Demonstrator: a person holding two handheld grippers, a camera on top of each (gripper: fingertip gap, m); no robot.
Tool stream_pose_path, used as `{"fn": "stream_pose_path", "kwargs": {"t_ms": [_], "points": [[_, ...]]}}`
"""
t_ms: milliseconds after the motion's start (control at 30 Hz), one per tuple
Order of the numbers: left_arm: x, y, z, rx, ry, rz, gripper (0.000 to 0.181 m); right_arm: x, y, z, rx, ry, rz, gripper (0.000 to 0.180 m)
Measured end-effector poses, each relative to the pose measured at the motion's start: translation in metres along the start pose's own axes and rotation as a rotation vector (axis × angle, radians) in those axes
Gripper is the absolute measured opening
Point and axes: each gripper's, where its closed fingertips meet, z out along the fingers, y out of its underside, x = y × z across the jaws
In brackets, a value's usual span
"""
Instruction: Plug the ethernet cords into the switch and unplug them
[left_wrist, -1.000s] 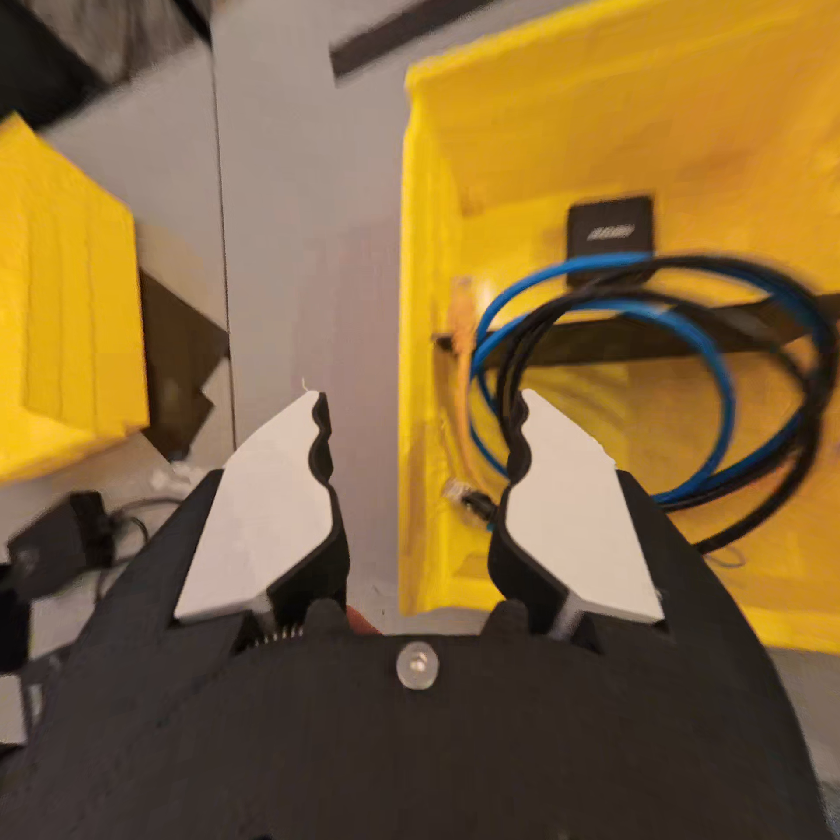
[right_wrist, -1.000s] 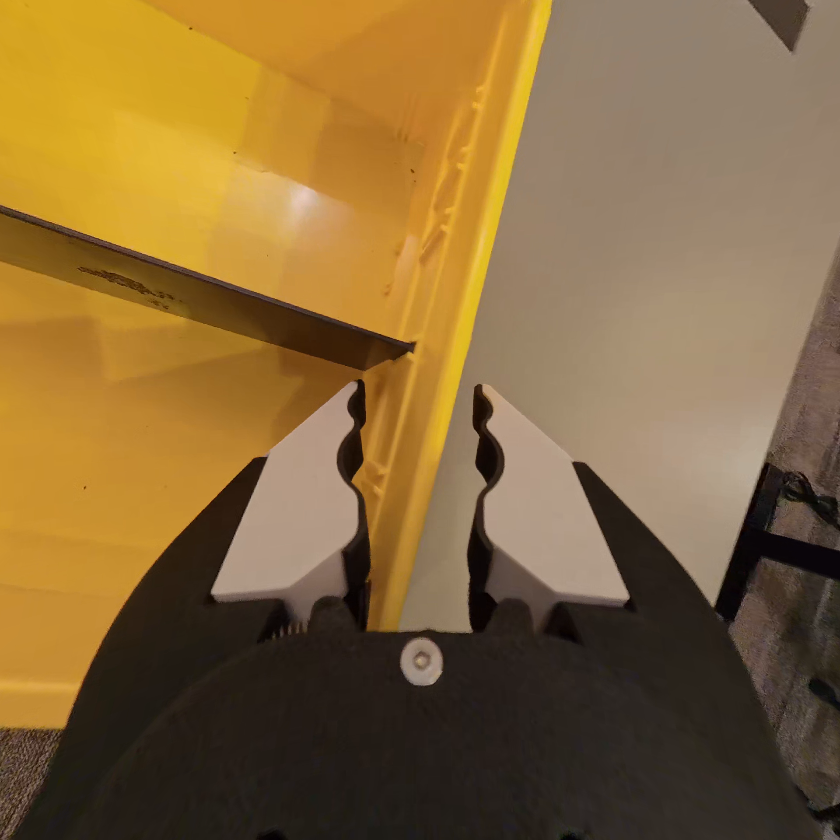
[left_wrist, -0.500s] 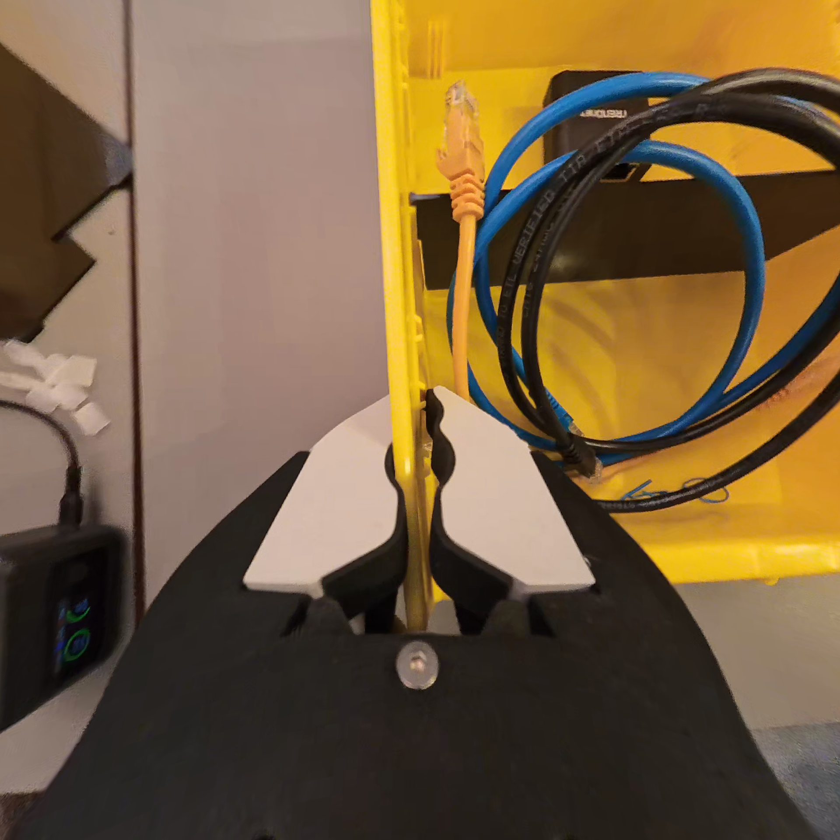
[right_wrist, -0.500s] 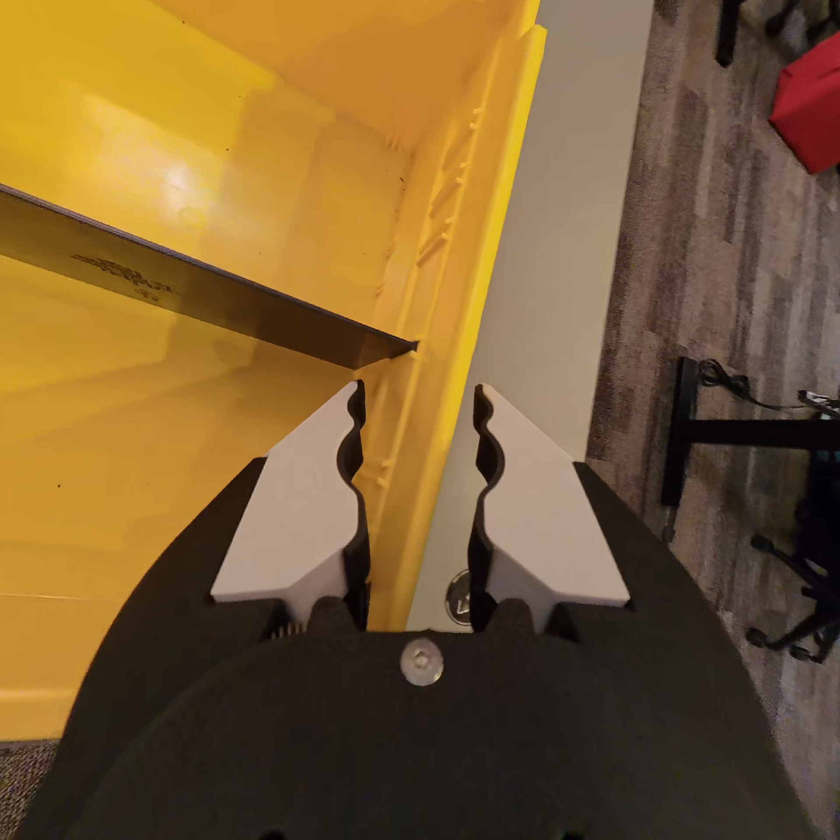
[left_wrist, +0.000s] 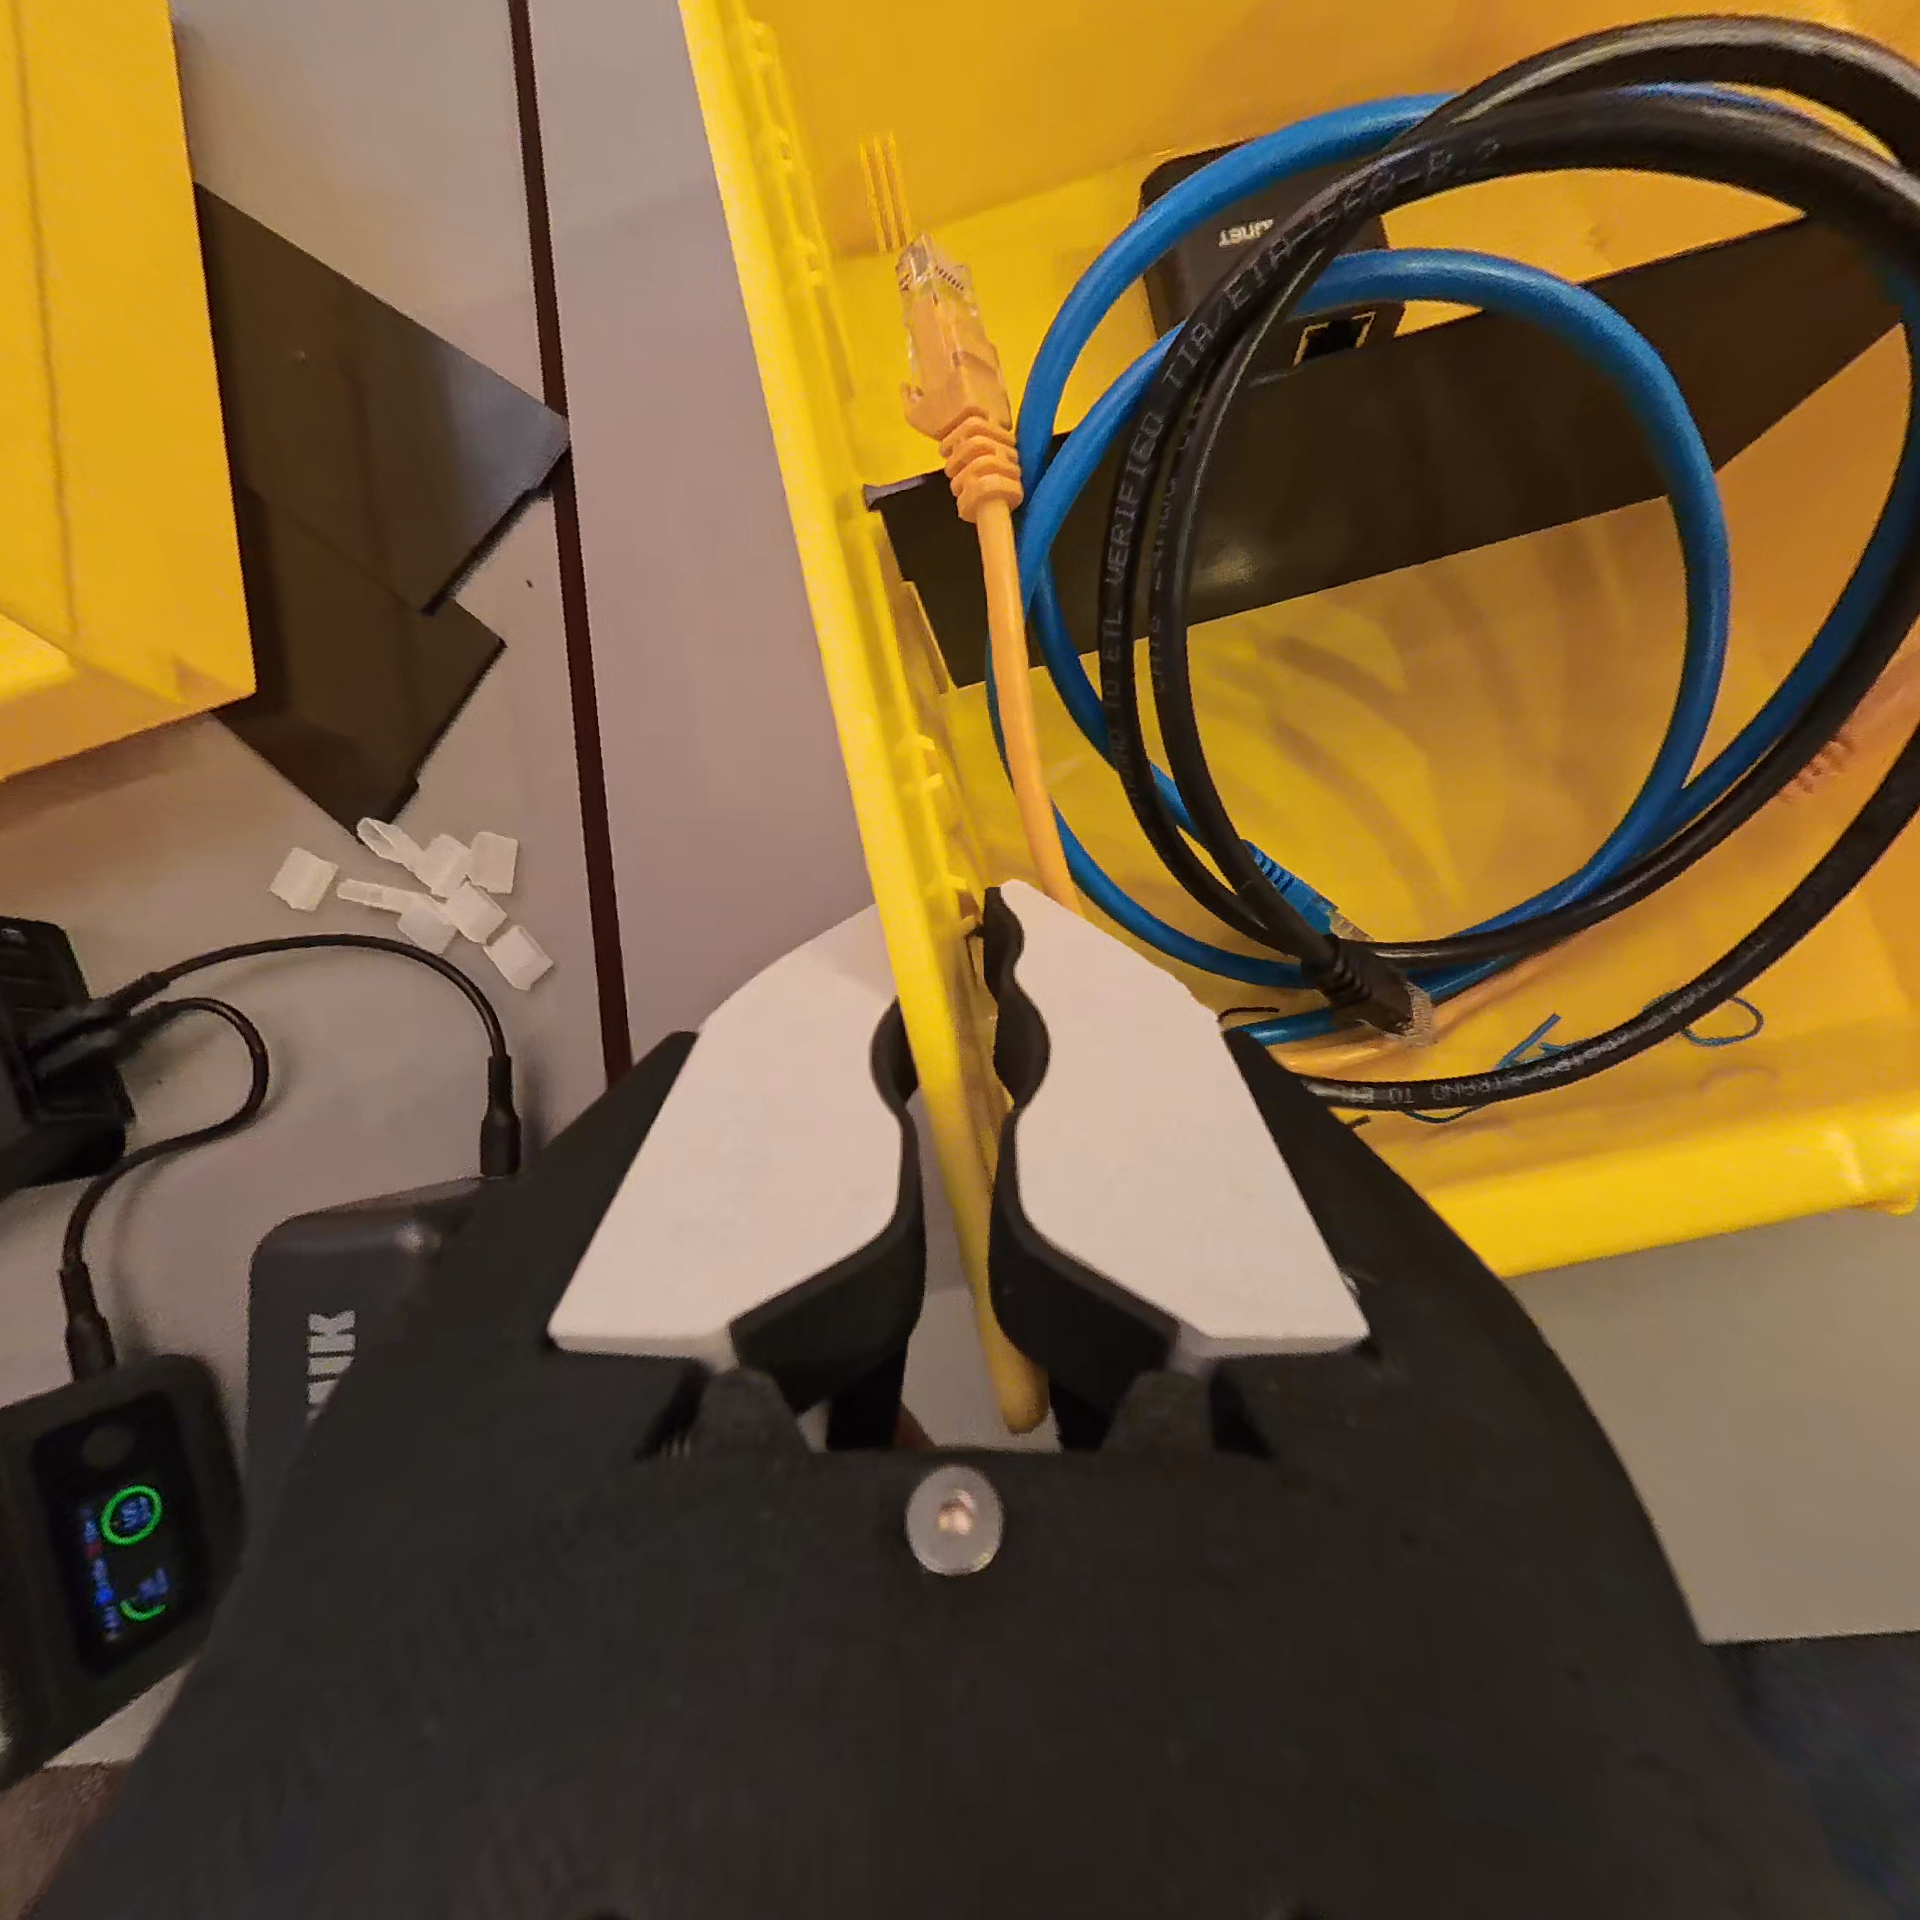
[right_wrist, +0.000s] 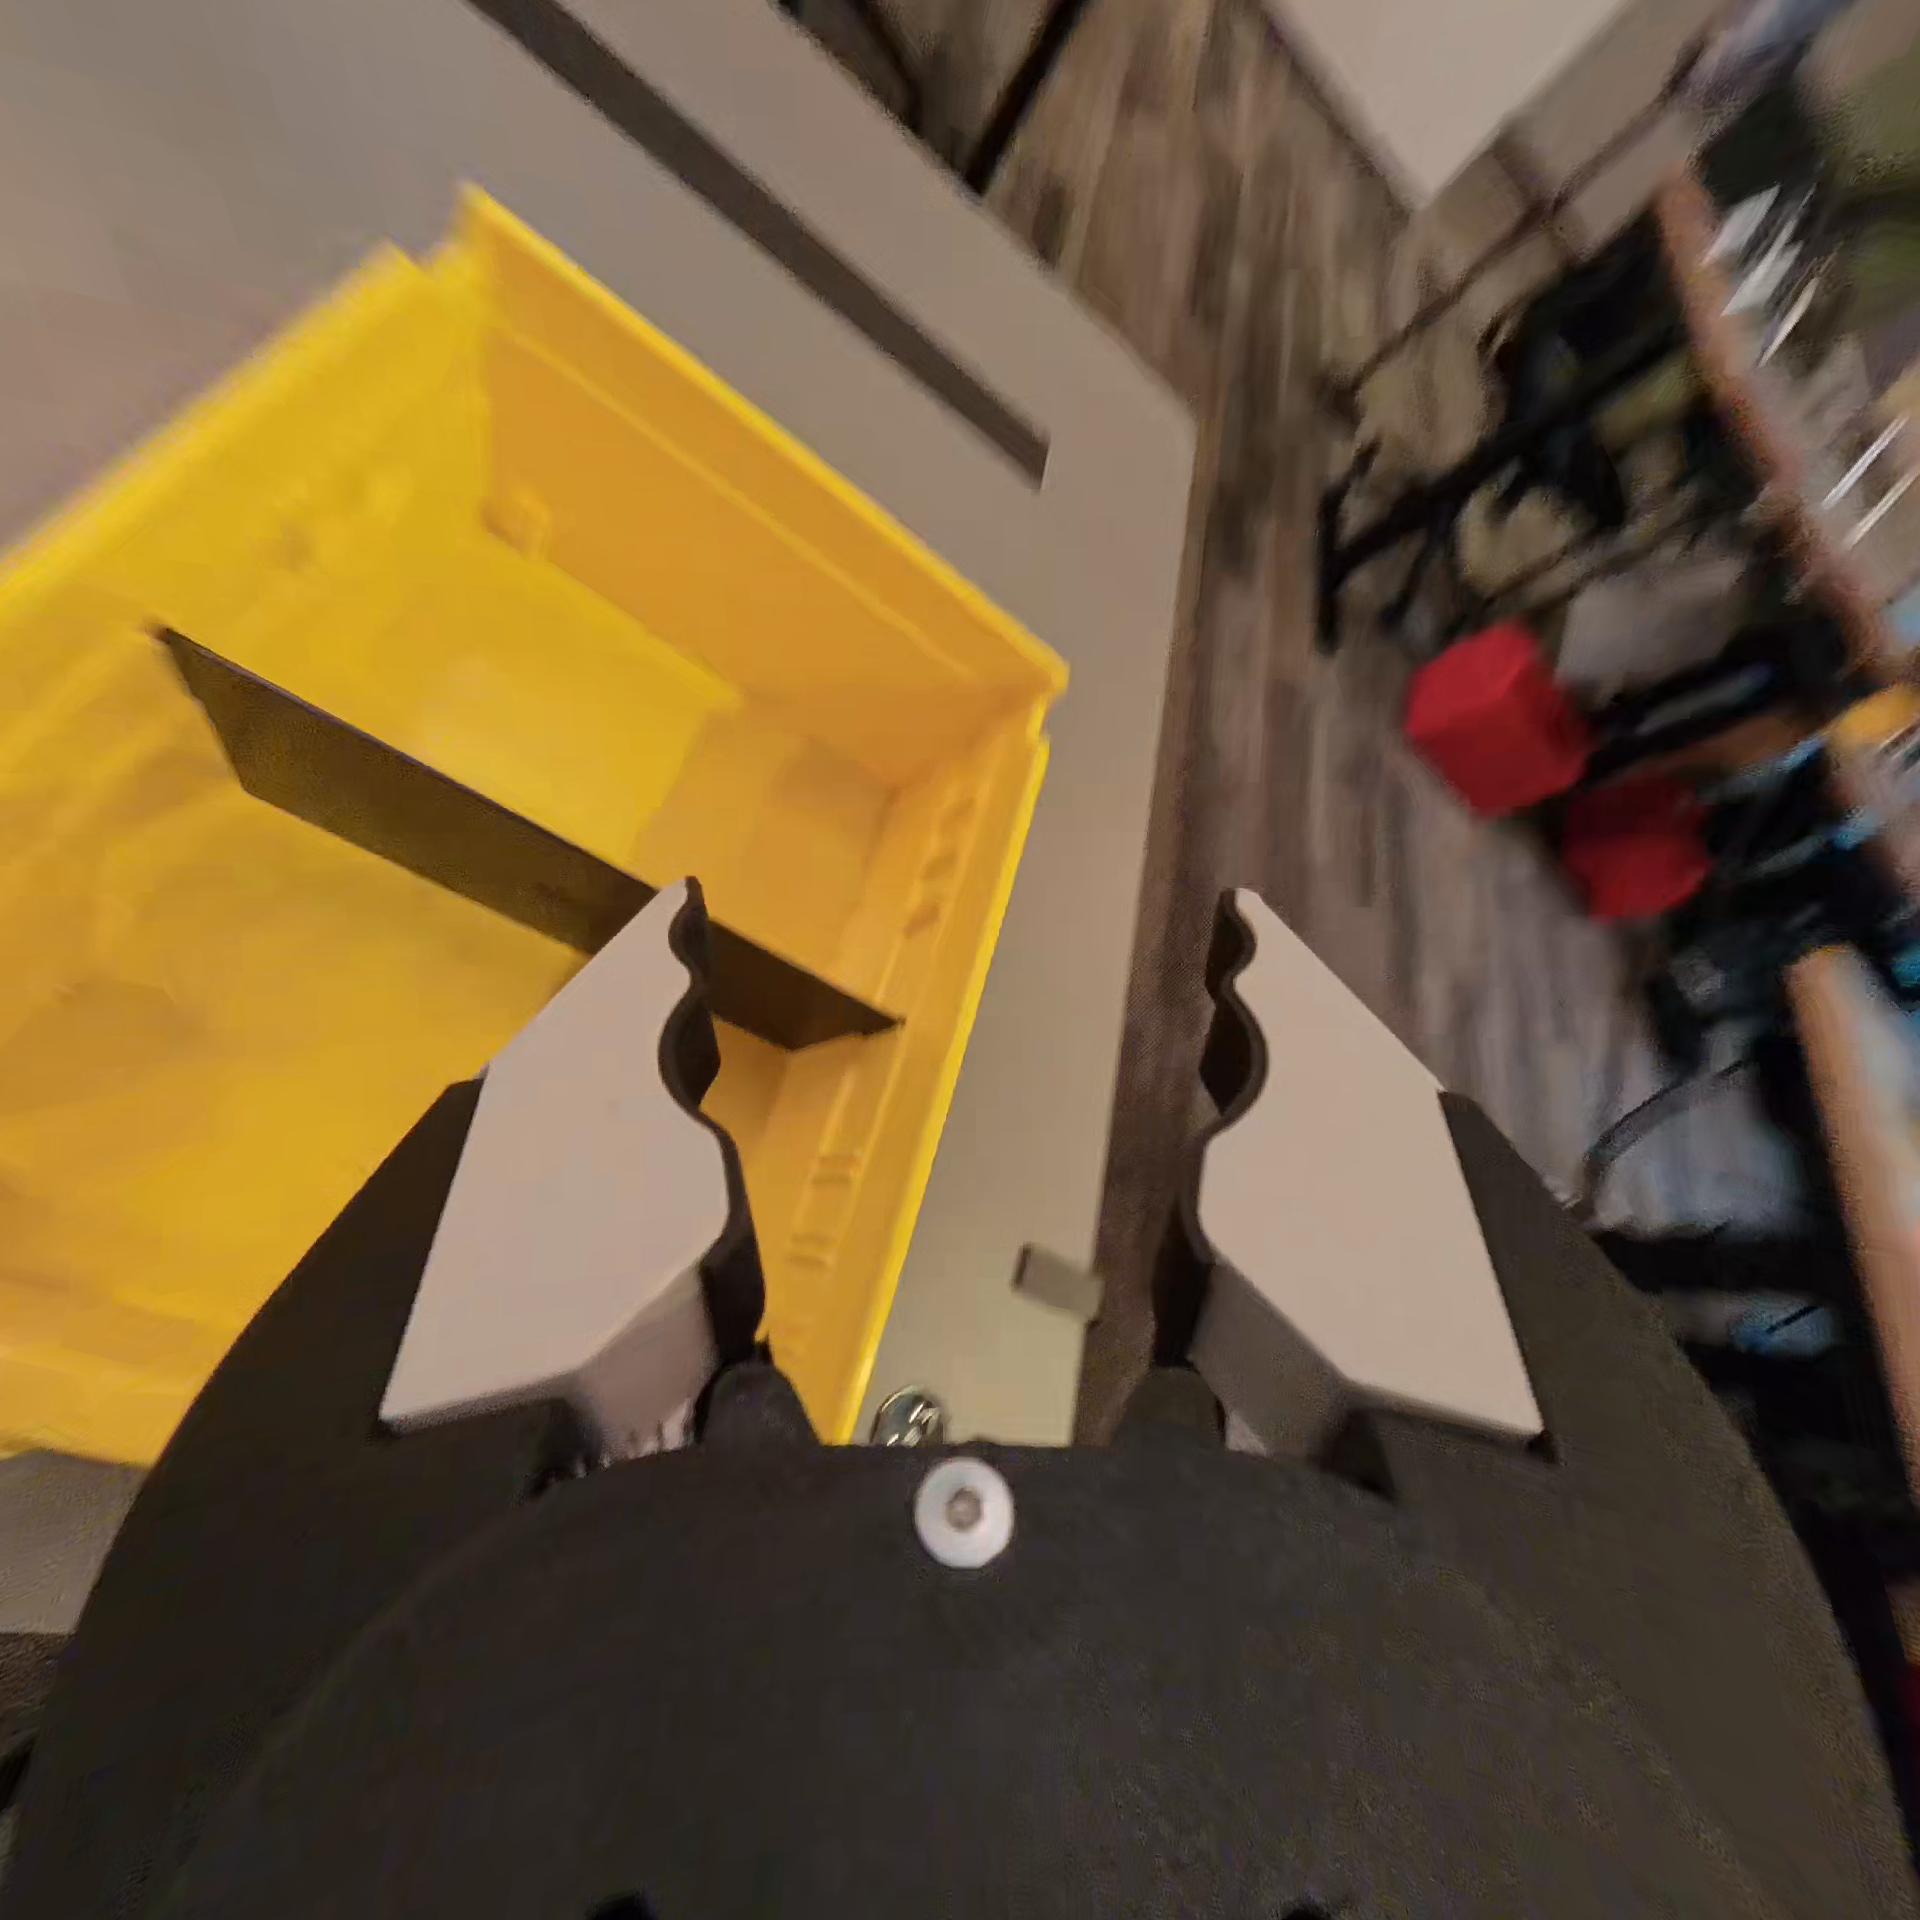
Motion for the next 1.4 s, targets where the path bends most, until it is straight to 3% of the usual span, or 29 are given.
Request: {"fn": "stream_pose_path", "kwargs": {"t_ms": [100, 233, 300, 400, 467, 567, 633, 700, 767, 867, 900, 967, 1067, 1400], "points": [[-0.007, -0.035, -0.03, 0.196, -0.035, -0.034, 0.049, -0.051, -0.064, -0.038, 0.125, -0.079, -0.153, 0.103], [0.038, -0.094, -0.099, 0.386, 0.085, 0.013, 0.079, -0.166, -0.134, -0.073, 0.266, -0.356, -0.291, 0.129], [0.096, -0.118, -0.122, 0.427, 0.201, 0.109, 0.081, -0.223, -0.157, -0.08, 0.325, -0.507, -0.324, 0.131], [0.208, -0.135, -0.126, 0.417, 0.436, 0.234, 0.083, -0.305, -0.177, -0.075, 0.374, -0.755, -0.314, 0.125], [0.284, -0.136, -0.115, 0.378, 0.63, 0.278, 0.08, -0.347, -0.183, -0.06, 0.342, -0.893, -0.237, 0.12], [0.356, -0.131, -0.074, 0.29, 0.68, 0.383, 0.09, -0.393, -0.174, -0.026, 0.268, -0.943, -0.26, 0.128], [0.392, -0.131, -0.051, 0.247, 0.763, 0.36, 0.096, -0.41, -0.17, 0.001, 0.21, -0.928, -0.247, 0.131], [0.412, -0.117, -0.011, 0.16, 0.725, 0.415, 0.108, -0.42, -0.166, 0.024, 0.166, -0.932, -0.203, 0.127], [0.425, -0.105, 0.017, 0.105, 0.73, 0.426, 0.112, -0.419, -0.16, 0.053, 0.127, -0.833, -0.222, 0.114], [0.422, -0.104, 0.043, 0.151, 0.651, 0.451, 0.115, -0.435, -0.159, 0.049, 0.168, -0.937, -0.244, 0.151], [0.421, -0.1, 0.049, 0.135, 0.642, 0.454, 0.118, -0.438, -0.157, 0.05, 0.168, -0.935, -0.257, 0.149], [0.422, -0.089, 0.056, 0.097, 0.651, 0.458, 0.124, -0.44, -0.149, 0.06, 0.127, -0.899, -0.272, 0.143], [0.42, -0.067, 0.072, 0.014, 0.625, 0.489, 0.129, -0.445, -0.146, 0.064, 0.107, -0.932, -0.217, 0.15], [0.42, -0.062, 0.072, 0.017, 0.574, 0.541, 0.124, -0.437, -0.126, 0.061, 0.011, -0.954, -0.232, 0.161]]}}
